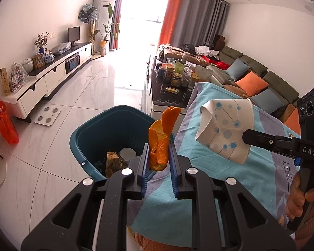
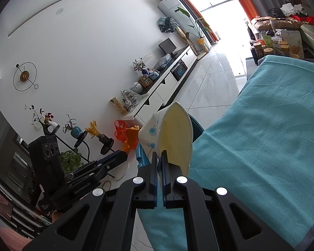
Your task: Collect trash
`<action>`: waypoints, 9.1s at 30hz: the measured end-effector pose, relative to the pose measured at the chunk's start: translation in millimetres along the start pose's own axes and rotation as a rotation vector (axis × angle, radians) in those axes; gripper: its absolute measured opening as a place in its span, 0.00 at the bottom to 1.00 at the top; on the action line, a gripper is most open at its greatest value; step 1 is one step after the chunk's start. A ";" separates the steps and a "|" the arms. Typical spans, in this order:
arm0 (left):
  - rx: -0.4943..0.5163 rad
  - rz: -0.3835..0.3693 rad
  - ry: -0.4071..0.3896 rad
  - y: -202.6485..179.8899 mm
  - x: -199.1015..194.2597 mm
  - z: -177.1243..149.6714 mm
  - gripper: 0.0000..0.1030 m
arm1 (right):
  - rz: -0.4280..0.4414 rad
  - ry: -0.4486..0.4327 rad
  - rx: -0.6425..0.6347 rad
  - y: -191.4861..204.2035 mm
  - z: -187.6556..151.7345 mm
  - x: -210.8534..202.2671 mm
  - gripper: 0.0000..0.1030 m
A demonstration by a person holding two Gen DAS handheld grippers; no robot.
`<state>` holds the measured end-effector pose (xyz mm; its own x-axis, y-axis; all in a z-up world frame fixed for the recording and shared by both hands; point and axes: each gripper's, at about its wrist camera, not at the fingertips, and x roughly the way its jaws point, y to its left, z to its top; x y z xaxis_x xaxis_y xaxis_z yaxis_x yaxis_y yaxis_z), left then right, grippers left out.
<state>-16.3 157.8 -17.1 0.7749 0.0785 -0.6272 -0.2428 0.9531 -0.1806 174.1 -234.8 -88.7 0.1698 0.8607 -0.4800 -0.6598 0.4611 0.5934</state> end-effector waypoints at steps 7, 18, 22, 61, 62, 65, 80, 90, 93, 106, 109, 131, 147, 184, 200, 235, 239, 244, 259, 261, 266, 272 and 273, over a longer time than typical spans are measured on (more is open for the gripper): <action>-0.007 0.009 0.001 0.6 1.1 -0.7 0.18 | 0.009 0.010 0.004 -1.7 3.2 5.0 0.02; -0.019 0.022 -0.001 1.9 1.5 0.3 0.18 | 0.016 0.022 -0.003 3.1 7.1 14.3 0.02; -0.025 0.028 -0.001 2.8 0.8 0.1 0.18 | 0.017 0.028 -0.004 3.3 8.4 18.4 0.02; -0.051 0.057 0.004 11.8 16.2 2.8 0.18 | 0.024 0.074 -0.014 10.4 17.6 44.9 0.02; -0.052 0.058 0.004 12.2 16.5 2.8 0.18 | 0.024 0.075 -0.015 10.7 17.7 46.1 0.02; -0.056 0.061 0.007 13.1 17.9 2.8 0.18 | 0.023 0.079 -0.016 12.5 17.2 50.0 0.02; -0.061 0.066 0.009 14.7 22.5 2.1 0.18 | 0.023 0.090 -0.023 18.4 20.3 61.0 0.02; -0.062 0.068 0.011 16.1 23.5 2.4 0.18 | 0.021 0.097 -0.022 19.8 19.7 65.2 0.02; -0.065 0.069 0.011 17.2 24.3 2.3 0.18 | 0.019 0.104 -0.021 19.9 18.4 69.9 0.02; -0.086 0.081 0.020 19.8 34.5 2.0 0.18 | -0.002 0.125 -0.030 22.8 20.4 86.9 0.02; -0.088 0.081 0.020 19.3 36.2 2.1 0.18 | -0.006 0.132 -0.034 24.5 21.3 91.1 0.02; -0.116 0.084 0.042 24.9 49.9 3.5 0.18 | -0.043 0.165 -0.056 26.9 26.9 111.0 0.02; -0.139 0.090 0.080 33.3 75.4 3.4 0.18 | -0.105 0.211 -0.080 35.3 32.4 135.1 0.03; 0.051 0.002 -0.242 -73.2 -6.0 -36.3 0.95 | -0.466 -0.235 -0.250 33.5 -34.9 -57.6 0.93; 0.174 -0.129 -0.356 -190.4 -5.4 -48.9 0.95 | -0.855 -0.529 -0.186 2.8 -110.6 -184.3 0.93; 0.298 -0.186 -0.437 -245.9 -12.0 -70.4 0.95 | -0.981 -0.666 -0.123 5.0 -137.8 -231.8 0.93; 0.297 -0.184 -0.441 -246.0 -12.2 -70.8 0.95 | -0.981 -0.662 -0.128 5.1 -137.2 -231.6 0.93; 0.297 -0.185 -0.445 -247.4 -12.1 -70.2 0.95 | -0.982 -0.662 -0.127 5.8 -137.2 -231.7 0.93; 0.296 -0.181 -0.451 -246.7 -12.4 -70.8 0.95 | -0.983 -0.662 -0.129 6.0 -136.0 -232.3 0.93; 0.297 -0.182 -0.450 -246.5 -12.7 -70.9 0.95 | -0.983 -0.662 -0.129 5.8 -136.0 -232.2 0.93; 0.296 -0.179 -0.450 -246.0 -12.3 -70.7 0.95 | -0.982 -0.663 -0.128 6.1 -135.0 -233.0 0.93; 0.298 -0.176 -0.452 -246.1 -12.0 -70.7 0.95 | -0.982 -0.663 -0.129 6.1 -134.9 -232.6 0.93; 0.297 -0.174 -0.452 -246.1 -12.1 -70.5 0.95 | -0.983 -0.663 -0.129 6.1 -134.9 -232.7 0.93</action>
<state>-7.0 -98.3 -18.4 0.9775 -0.0322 -0.2086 0.0349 0.9993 0.0093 31.9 -461.4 -60.5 0.9638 0.1118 -0.2422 -0.0974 0.9927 0.0706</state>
